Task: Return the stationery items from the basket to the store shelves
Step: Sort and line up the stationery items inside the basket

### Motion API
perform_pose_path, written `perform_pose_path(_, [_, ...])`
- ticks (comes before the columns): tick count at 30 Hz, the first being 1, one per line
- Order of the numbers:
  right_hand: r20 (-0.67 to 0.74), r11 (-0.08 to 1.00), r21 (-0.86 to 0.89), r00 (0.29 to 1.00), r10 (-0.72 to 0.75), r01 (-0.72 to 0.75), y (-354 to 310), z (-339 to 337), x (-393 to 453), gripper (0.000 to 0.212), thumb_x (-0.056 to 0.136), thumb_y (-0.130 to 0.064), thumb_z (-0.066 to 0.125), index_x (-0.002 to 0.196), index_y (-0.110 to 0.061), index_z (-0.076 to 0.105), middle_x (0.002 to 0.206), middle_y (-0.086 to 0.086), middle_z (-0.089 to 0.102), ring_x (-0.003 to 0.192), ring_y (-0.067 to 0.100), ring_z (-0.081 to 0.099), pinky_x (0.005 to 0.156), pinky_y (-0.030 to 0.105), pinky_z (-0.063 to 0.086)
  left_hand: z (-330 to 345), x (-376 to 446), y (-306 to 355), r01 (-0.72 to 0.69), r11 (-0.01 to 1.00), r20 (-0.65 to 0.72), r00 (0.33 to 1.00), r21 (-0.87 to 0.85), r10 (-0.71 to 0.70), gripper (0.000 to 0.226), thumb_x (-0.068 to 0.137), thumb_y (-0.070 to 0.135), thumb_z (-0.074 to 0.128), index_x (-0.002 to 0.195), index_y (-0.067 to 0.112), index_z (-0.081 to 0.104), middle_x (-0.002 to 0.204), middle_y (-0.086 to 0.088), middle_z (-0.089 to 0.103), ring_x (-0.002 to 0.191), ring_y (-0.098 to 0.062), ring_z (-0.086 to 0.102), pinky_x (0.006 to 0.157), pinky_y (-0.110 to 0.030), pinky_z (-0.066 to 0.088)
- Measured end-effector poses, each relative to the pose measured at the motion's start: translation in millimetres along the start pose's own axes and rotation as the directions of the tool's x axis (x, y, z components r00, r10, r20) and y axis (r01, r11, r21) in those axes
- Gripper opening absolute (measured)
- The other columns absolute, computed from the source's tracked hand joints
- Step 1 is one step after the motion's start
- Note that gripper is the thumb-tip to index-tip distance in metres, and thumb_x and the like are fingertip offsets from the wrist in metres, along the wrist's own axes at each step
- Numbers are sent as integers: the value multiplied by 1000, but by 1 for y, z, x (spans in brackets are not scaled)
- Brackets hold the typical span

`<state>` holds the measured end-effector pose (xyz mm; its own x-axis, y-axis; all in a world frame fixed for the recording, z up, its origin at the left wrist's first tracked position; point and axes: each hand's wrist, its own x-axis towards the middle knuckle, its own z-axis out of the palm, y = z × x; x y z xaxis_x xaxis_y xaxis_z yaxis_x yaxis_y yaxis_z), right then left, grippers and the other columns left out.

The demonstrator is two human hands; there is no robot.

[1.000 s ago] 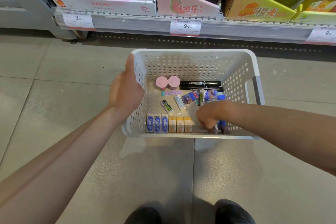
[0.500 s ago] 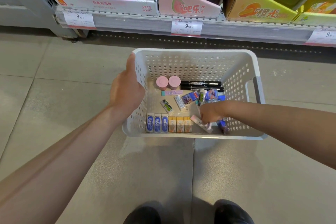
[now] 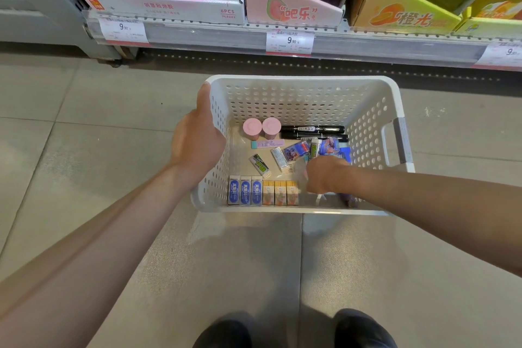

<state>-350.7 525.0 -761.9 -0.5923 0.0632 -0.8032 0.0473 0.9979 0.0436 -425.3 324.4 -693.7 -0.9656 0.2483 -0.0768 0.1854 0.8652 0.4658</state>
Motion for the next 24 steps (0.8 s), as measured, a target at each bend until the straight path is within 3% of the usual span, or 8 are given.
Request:
perform_pose_path(6, [17,996,76,999,-46,45,-2,0,5,28,91,-26,50,107,-4,58,90,5,53,86,19,53,76,30,48,0,0,1,3,1000,1,1000,10,-3,69,87,-1,44,147,16,13,85,-7,48,68,-20,48,45,-24,25])
perform_pose_path(8, [47,992,109,997,-62,56,-1,1,10,19,91,-24,52,89,-6,58,81,3,50,79,17,50,65,25,44,-1,-1,1,5,1000,-1,1000,12,-5,69,87,0,43,147,16,13,86,-7,48,71,-22,49,47,-26,27])
perform_pose_path(10, [83,990,136,995,-54,43,1,2,16,28,90,-20,51,64,-12,46,66,0,43,62,13,44,53,19,35,0,-1,1,3,1000,0,1000,11,-3,69,87,0,44,147,16,13,86,-7,47,71,-22,48,46,-25,27])
perform_pose_path(12, [56,988,150,997,-51,42,6,0,17,35,91,-15,47,57,-13,40,61,0,40,53,10,38,48,18,31,0,-1,1,1,1000,-2,1000,9,-1,68,88,0,44,146,16,14,87,-7,47,70,-21,49,44,-24,26])
perform_pose_path(14, [-64,981,185,997,-53,64,13,-1,15,23,90,-13,47,68,-10,50,71,3,52,63,13,48,55,20,39,0,-1,1,-2,1000,-6,1000,8,2,68,88,0,45,146,16,14,88,-6,47,71,-21,49,44,-23,26])
perform_pose_path(16, [-172,984,138,981,-91,115,16,-3,10,12,88,-13,51,97,-9,58,95,5,61,84,19,56,67,27,46,0,0,1,-2,1000,-4,1000,5,2,68,87,0,44,146,15,14,87,-6,47,70,-21,48,44,-23,25])
perform_pose_path(20, [-150,959,-127,950,-272,254,17,2,11,47,83,-6,62,125,-14,43,91,-2,58,78,20,56,57,28,47,-1,0,0,-8,1000,2,1000,-2,8,70,85,-2,42,147,14,14,78,-7,47,66,-25,48,48,-30,26])
perform_pose_path(24, [-151,917,-255,924,-350,306,17,7,18,68,81,-6,65,137,-25,34,105,3,66,85,22,65,64,33,54,0,0,-1,-9,1000,-5,1000,4,9,69,86,-1,41,147,14,13,76,-7,48,62,-21,46,46,-29,25])
